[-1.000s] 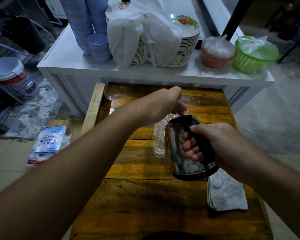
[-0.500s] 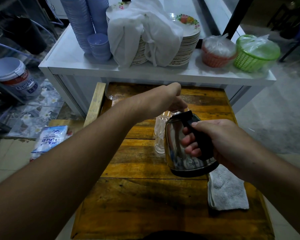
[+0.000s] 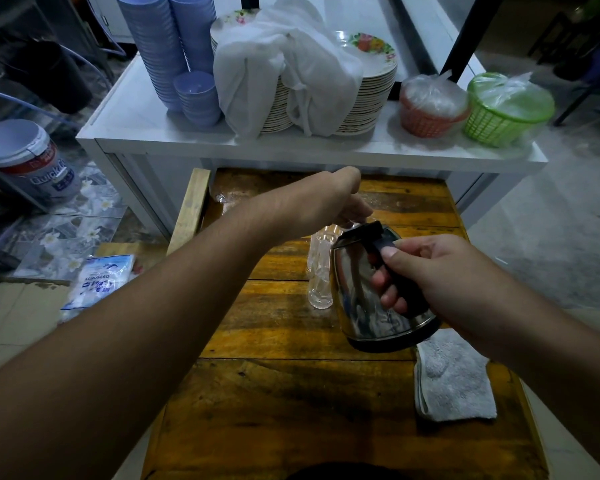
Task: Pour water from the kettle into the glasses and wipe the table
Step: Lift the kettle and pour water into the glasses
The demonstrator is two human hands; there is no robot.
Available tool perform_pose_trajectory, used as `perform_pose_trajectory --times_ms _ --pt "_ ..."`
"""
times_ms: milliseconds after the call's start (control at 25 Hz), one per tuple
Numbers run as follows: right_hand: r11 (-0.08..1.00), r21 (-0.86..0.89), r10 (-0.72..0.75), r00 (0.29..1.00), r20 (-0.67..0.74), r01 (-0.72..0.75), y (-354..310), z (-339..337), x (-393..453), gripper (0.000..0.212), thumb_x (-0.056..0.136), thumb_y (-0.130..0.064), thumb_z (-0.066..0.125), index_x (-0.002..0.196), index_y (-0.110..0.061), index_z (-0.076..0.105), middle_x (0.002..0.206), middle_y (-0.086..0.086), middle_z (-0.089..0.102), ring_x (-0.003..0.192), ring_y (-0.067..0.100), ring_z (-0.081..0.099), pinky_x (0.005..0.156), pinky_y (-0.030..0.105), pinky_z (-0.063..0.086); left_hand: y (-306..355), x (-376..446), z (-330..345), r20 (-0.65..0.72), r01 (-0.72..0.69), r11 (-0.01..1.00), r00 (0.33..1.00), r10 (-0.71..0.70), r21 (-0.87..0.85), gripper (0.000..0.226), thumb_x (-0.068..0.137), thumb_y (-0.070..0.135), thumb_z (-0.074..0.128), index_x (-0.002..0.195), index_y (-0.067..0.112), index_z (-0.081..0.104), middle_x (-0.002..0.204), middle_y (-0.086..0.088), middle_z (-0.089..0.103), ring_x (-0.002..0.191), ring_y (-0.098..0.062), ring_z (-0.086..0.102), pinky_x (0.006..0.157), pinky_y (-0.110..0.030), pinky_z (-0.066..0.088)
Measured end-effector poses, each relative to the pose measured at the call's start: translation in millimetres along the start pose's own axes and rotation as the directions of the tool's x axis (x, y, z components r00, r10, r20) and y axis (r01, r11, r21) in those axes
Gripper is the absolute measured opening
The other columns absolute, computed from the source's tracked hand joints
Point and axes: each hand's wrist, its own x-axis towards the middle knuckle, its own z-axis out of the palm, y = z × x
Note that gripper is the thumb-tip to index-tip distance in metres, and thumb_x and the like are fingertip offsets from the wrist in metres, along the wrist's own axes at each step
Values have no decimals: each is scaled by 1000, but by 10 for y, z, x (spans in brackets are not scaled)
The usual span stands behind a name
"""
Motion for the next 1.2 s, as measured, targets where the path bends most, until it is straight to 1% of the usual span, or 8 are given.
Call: perform_pose_trajectory --times_ms 480,720,840,920,960,1000,1080,1200 --pt "997 -53 -52 999 8 52 43 -46 -45 20 99 -16 53 101 -8 71 79 4 75 66 12 64 61 26 53 72 -28 15 -15 -24 999 1000 24 25 78 82 47 17 132 6 61 131 -9 66 116 -16 62 107 -35 40" --pt "999 17 -45 999 -6 45 133 -78 -82 25 102 -14 45 110 -11 68 82 2 77 77 19 61 74 36 50 113 -49 49 3 -28 997 1000 28 65 72 89 43 17 132 4 60 133 -11 65 116 -16 62 107 -33 40" --pt "998 48 -44 999 -30 46 236 -79 -109 26 102 -15 44 115 -16 67 88 4 77 83 21 61 81 44 50 178 -111 70 7 -82 989 997 82 126 57 94 39 22 110 9 68 132 -13 65 117 -18 62 106 -36 43" --pt "994 95 -46 998 -54 51 309 -84 -134 26 102 -16 46 114 -19 68 86 4 76 85 22 62 81 44 49 222 -137 67 -2 -116 974 993 118 192 38 102 29 26 86 22 60 131 -13 65 114 -17 63 105 -38 45" --pt "991 117 -51 996 -68 58 342 -85 -149 26 102 -17 46 109 -21 71 83 3 74 86 24 62 83 45 48 241 -146 64 -2 -123 972 992 125 198 37 103 26 27 83 23 58 131 -13 65 113 -16 63 104 -37 45" --pt "988 141 -57 995 -84 69 364 -81 -167 27 101 -17 47 104 -21 73 79 2 72 86 24 62 84 45 47 251 -141 60 -1 -119 973 993 122 200 38 104 24 27 87 21 61 132 -12 65 113 -16 63 104 -35 45" --pt "976 199 -68 990 -123 92 397 -65 -199 27 101 -18 48 100 -21 74 73 0 72 83 22 67 85 45 48 273 -118 51 25 -97 970 995 94 221 45 104 25 26 112 9 67 133 -7 65 116 -12 62 105 -29 43" --pt "952 281 -73 983 -170 119 451 -19 -245 25 100 -16 47 103 -20 72 69 -3 75 71 9 72 76 36 49 261 -49 26 50 -125 936 992 115 329 44 103 30 33 125 8 64 131 6 66 104 10 61 103 -22 41"
